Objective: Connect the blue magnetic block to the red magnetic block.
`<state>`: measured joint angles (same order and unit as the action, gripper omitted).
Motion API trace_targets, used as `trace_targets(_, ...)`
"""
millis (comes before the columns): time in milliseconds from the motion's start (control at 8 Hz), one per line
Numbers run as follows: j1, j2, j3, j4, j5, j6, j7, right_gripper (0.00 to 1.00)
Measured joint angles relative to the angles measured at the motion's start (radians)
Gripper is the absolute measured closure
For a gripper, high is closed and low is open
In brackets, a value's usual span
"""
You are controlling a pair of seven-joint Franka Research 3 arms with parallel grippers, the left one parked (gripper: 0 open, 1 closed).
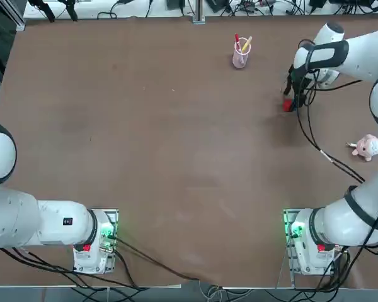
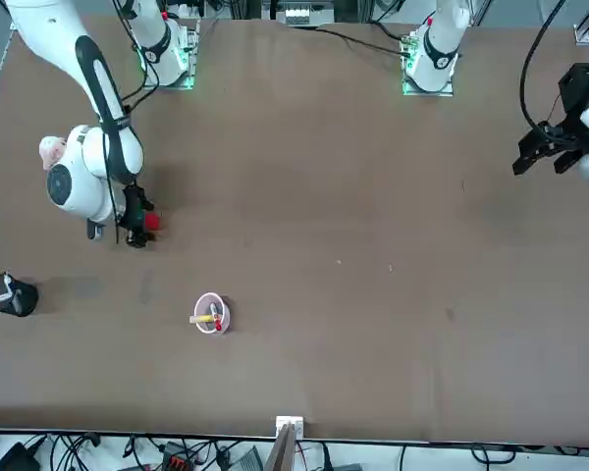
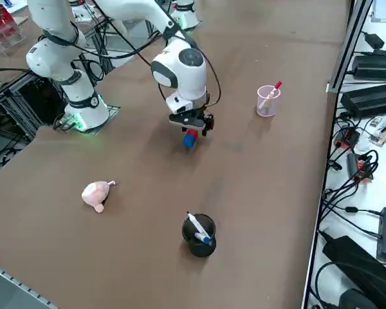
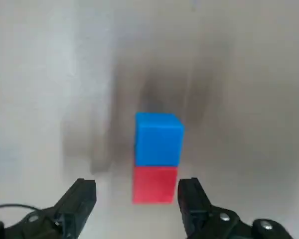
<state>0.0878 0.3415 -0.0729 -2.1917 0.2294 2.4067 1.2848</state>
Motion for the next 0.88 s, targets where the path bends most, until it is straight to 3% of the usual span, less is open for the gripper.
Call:
trace_targets(250,0.000,-0.072,0.006,0.069,-0.001,-0.133,-0.073,0.00)
trace_targets(625,0.001,-0.153,0.009,0.320,-0.014,-0.460,-0.296,0.00)
trace_targets(875,0.001,-0.157,0.013,0.469,-0.109,-0.560,-0.469,0.00)
